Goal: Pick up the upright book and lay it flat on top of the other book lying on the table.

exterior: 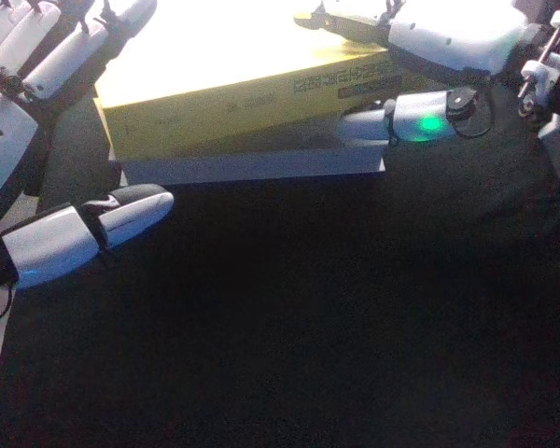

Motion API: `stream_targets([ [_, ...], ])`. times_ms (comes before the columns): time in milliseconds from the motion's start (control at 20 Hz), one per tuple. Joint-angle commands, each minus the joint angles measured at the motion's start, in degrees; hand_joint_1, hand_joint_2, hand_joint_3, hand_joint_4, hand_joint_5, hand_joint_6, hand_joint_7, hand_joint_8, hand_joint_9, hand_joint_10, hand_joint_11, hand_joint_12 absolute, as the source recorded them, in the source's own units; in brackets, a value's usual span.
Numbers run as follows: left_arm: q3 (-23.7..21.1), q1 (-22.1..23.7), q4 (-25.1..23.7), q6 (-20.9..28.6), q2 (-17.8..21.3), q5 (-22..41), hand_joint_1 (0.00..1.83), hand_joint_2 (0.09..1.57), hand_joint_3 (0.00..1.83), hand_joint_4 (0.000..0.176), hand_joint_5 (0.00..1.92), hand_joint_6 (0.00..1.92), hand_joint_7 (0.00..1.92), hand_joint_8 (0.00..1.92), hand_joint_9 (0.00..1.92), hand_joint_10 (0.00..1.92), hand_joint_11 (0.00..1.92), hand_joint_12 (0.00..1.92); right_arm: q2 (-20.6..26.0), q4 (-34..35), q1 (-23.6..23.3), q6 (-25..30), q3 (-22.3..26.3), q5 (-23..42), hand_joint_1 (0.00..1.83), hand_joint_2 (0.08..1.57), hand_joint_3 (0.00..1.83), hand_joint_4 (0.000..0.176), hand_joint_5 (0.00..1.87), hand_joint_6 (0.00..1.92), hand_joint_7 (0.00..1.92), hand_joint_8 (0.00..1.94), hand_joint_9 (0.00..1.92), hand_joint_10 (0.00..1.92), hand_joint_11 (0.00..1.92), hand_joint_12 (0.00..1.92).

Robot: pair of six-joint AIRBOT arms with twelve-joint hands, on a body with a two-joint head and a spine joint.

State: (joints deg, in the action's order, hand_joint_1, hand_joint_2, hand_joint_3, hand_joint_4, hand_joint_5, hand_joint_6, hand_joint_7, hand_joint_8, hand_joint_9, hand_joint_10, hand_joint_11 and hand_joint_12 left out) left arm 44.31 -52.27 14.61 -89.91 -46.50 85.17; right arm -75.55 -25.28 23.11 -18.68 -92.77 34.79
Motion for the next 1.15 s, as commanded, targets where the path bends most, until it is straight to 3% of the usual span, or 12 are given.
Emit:
stream_targets([
  [0, -0.3, 0.1, -0.8, 0.1, 0.5, 7.4, 0.39, 1.08, 0.00, 0.176, 0.00, 0.00, 0.00, 0.00, 0.00, 0.00, 0.00, 0.00, 0.7, 1.5, 0.1, 0.3, 0.5, 2.5, 0.39, 1.30, 0.00, 0.000, 0.00, 0.00, 0.00, 0.00, 0.00, 0.01, 0.00, 0.04],
  [200, -0.5, -0.2, -0.4, 0.2, 0.8, 7.5, 0.40, 1.09, 0.01, 0.176, 0.00, 0.00, 0.00, 0.00, 0.00, 0.00, 0.00, 0.00, 2.7, 1.4, 0.1, 3.0, 1.9, 4.0, 0.33, 1.28, 0.00, 0.000, 0.00, 0.00, 0.00, 0.00, 0.00, 0.00, 0.00, 0.00],
  [300, -0.9, -0.5, -0.3, 0.2, 1.2, 7.8, 0.44, 1.09, 0.00, 0.176, 0.00, 0.00, 0.00, 0.00, 0.00, 0.00, 0.00, 0.00, 4.0, -1.1, 0.1, 11.4, 1.6, 7.5, 0.37, 1.24, 0.00, 0.000, 0.00, 0.00, 0.00, 0.00, 0.00, 0.00, 0.00, 0.00],
  [350, -1.1, -0.6, -0.3, 0.2, 1.6, 7.9, 0.45, 1.08, 0.00, 0.176, 0.00, 0.00, 0.00, 0.00, 0.00, 0.00, 0.00, 0.00, 4.9, -1.9, 0.1, 14.4, 1.8, 10.0, 0.28, 1.24, 0.00, 0.015, 0.00, 0.00, 0.00, 0.00, 0.00, 0.00, 0.00, 0.00],
  [500, -1.2, -0.9, 0.3, 0.2, 1.9, 8.0, 0.49, 1.06, 0.00, 0.176, 0.00, 0.00, 0.00, 0.00, 0.00, 0.00, 0.00, 0.00, 10.7, -1.7, 0.2, 16.7, 7.0, 15.0, 0.08, 1.26, 0.00, 0.002, 0.00, 0.00, 0.00, 0.00, 0.00, 0.00, 0.00, 0.00],
  [600, -1.4, -1.1, 0.6, 0.2, 2.4, 8.0, 0.50, 1.04, 0.00, 0.176, 0.00, 0.00, 0.00, 0.00, 0.00, 0.00, 0.00, 0.00, 14.1, -1.4, 0.2, 16.7, 10.2, 18.3, 0.06, 1.23, 0.00, 0.077, 0.00, 0.00, 0.00, 0.00, 0.00, 0.00, 0.00, 0.00],
  [650, -1.4, -1.3, 0.7, 0.2, 2.7, 8.0, 0.50, 1.04, 0.00, 0.176, 0.00, 0.00, 0.00, 0.00, 0.00, 0.00, 0.00, 0.00, 16.1, -1.2, 0.2, 16.7, 11.9, 19.9, 0.07, 1.22, 0.00, 0.096, 0.00, 0.00, 0.00, 0.00, 0.00, 0.00, 0.00, 0.00],
  [750, -1.6, -1.5, 1.0, 0.2, 3.2, 8.2, 0.50, 1.04, 0.00, 0.176, 0.00, 0.00, 0.00, 0.00, 0.00, 0.00, 0.00, 0.00, 19.2, -0.5, 0.2, 16.6, 14.6, 22.6, 0.07, 1.23, 0.00, 0.055, 0.00, 0.00, 0.00, 0.00, 0.00, 0.00, 0.00, 0.00],
  [850, -1.8, -2.0, 1.4, 0.2, 3.7, 9.0, 0.49, 1.04, 0.00, 0.176, 0.00, 0.00, 0.00, 0.00, 0.00, 0.00, 0.00, 0.00, 21.7, 0.7, 0.2, 16.3, 16.6, 25.0, 0.11, 1.23, 0.00, 0.090, 0.00, 0.00, 0.00, 0.00, 0.00, 0.00, 0.00, 0.00],
  [900, -2.0, -2.3, 1.5, 0.2, 4.1, 9.5, 0.47, 1.04, 0.00, 0.176, 0.00, 0.00, 0.00, 0.00, 0.00, 0.00, 0.00, 0.00, 23.0, 1.4, 0.2, 15.5, 17.8, 26.0, 0.21, 1.26, 0.00, 0.060, 0.00, 0.00, 0.00, 0.00, 0.00, 0.00, 0.00, 0.00],
  [1000, -2.4, -2.8, 1.6, 0.2, 5.2, 10.7, 0.39, 1.05, 0.00, 0.176, 0.00, 0.00, 0.00, 0.00, 0.00, 0.00, 0.00, 0.00, 25.7, 3.1, 0.2, 12.4, 20.2, 27.9, 0.31, 1.26, 0.00, 0.083, 0.00, 0.00, 0.00, 0.00, 0.00, 0.00, 0.00, 0.00],
  [1100, -2.7, -3.3, 1.7, 0.2, 6.0, 11.8, 0.29, 1.07, 0.01, 0.176, 0.00, 0.00, 0.00, 0.00, 0.00, 0.00, 0.00, 0.00, 27.8, 3.8, 0.4, 11.4, 21.7, 29.0, 0.29, 1.27, 0.01, 0.053, 0.00, 0.00, 0.00, 0.00, 0.00, 0.00, 0.00, 0.00],
])
